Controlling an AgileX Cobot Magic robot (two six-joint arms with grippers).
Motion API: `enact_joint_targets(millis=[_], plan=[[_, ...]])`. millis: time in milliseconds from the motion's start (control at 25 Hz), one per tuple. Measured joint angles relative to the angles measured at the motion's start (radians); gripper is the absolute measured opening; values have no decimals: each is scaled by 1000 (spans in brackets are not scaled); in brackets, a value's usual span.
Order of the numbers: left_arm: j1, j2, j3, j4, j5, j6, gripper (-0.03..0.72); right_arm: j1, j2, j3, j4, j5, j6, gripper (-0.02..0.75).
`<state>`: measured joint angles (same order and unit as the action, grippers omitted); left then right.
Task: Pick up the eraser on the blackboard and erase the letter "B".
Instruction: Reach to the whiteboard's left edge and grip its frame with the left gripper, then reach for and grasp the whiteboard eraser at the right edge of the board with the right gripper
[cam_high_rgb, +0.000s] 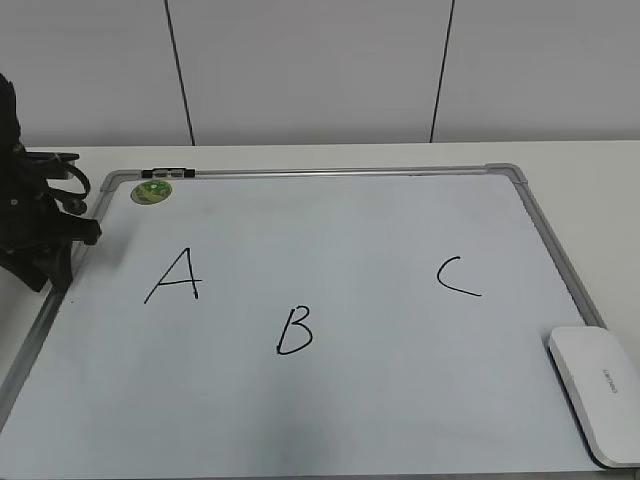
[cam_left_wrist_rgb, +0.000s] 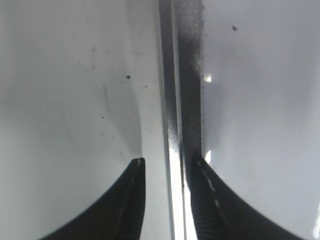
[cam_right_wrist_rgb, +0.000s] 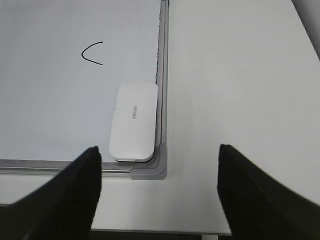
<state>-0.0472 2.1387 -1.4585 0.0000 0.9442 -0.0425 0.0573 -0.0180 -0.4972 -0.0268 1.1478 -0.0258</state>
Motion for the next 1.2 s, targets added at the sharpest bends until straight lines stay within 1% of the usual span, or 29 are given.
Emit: enact_joint_targets(millis=[120, 200, 280, 320, 360, 600, 720, 1000, 1080, 1200], plan=[[0, 0, -2, 0, 0, 0, 226, 0, 0, 0, 0, 0, 0, 536], [0, 1, -2, -7, 0, 0, 167, 0, 0, 0, 0, 0, 0, 536], [0, 1, -2, -8, 0, 0, 75, 0, 0, 0, 0, 0, 0, 536], [-2, 1, -2, 0, 0, 0, 44, 0, 0, 0, 0, 0, 0, 536], [-2, 1, -3, -10, 0, -2, 29, 0, 0, 0, 0, 0, 0, 536], [-2, 2, -4, -15, 2, -4, 23, 0, 4, 0, -6, 0, 0, 536], [-2, 2, -4, -15, 2, -6, 22, 0, 74, -21, -7, -28, 0, 536], [-2, 2, -4, -17, 2, -6, 22, 0, 394, -101, -2, -51, 2, 536], [-2, 2, -4, -17, 2, -6, 22, 0, 489, -119, 19, -49, 2, 536], [-2, 2, -4, -17, 2, -6, 22, 0, 624, -140, 88, -48, 2, 536]])
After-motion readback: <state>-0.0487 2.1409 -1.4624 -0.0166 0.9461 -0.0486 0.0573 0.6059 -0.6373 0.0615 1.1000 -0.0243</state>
